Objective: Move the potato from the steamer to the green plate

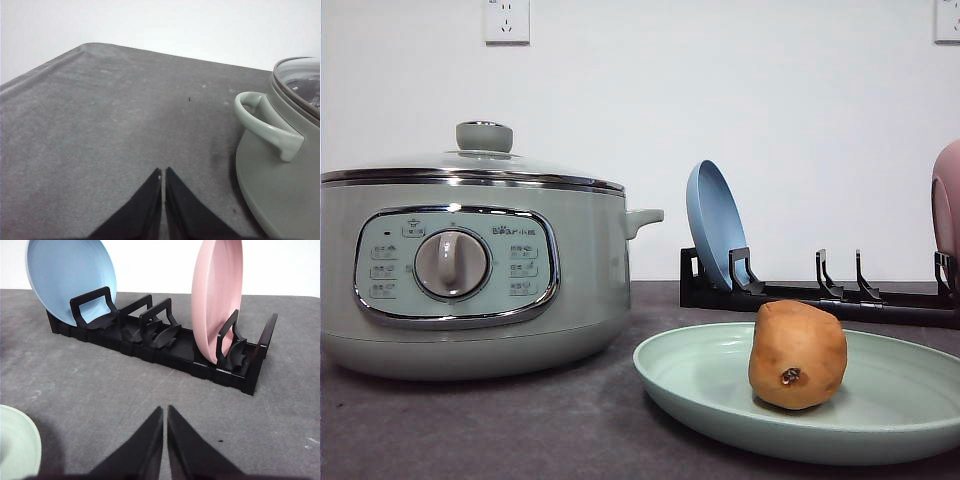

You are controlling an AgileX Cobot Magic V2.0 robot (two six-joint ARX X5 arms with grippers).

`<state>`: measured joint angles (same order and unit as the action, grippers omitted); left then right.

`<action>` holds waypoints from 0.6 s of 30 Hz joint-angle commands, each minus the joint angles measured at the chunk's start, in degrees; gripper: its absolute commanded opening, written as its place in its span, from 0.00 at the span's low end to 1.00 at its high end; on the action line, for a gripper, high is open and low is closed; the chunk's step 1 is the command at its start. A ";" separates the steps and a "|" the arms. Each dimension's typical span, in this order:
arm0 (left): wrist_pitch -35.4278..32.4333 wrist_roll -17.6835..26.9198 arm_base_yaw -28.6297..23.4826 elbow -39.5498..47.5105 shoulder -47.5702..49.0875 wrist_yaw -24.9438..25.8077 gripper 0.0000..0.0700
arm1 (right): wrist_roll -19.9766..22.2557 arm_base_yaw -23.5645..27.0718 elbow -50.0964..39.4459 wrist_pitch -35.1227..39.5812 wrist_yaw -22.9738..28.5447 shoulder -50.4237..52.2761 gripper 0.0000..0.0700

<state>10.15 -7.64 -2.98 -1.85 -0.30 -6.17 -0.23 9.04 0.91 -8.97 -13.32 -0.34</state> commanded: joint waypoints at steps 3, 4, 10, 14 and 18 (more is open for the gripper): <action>0.39 -0.35 -0.11 1.16 0.12 -0.20 0.00 | 0.06 0.11 -0.26 -0.07 -0.17 0.15 0.00; 0.39 -0.35 -0.11 1.16 0.12 -0.20 0.00 | 0.07 0.11 -0.26 -0.07 -0.17 0.15 0.00; 0.39 -0.35 -0.11 1.16 0.11 -0.20 0.00 | 0.04 0.11 -0.25 -0.07 -0.17 0.15 0.00; 0.39 -0.35 -0.11 1.16 0.11 -0.20 0.00 | 0.04 0.11 -0.25 -0.05 -0.17 0.15 0.00; 0.39 -0.35 -0.11 1.16 0.12 -0.20 0.00 | 0.04 0.11 -0.26 -0.04 -0.17 0.15 0.00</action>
<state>10.13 -7.64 -2.98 -1.85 -0.30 -6.19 -0.23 9.04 0.91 -8.97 -13.32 -0.34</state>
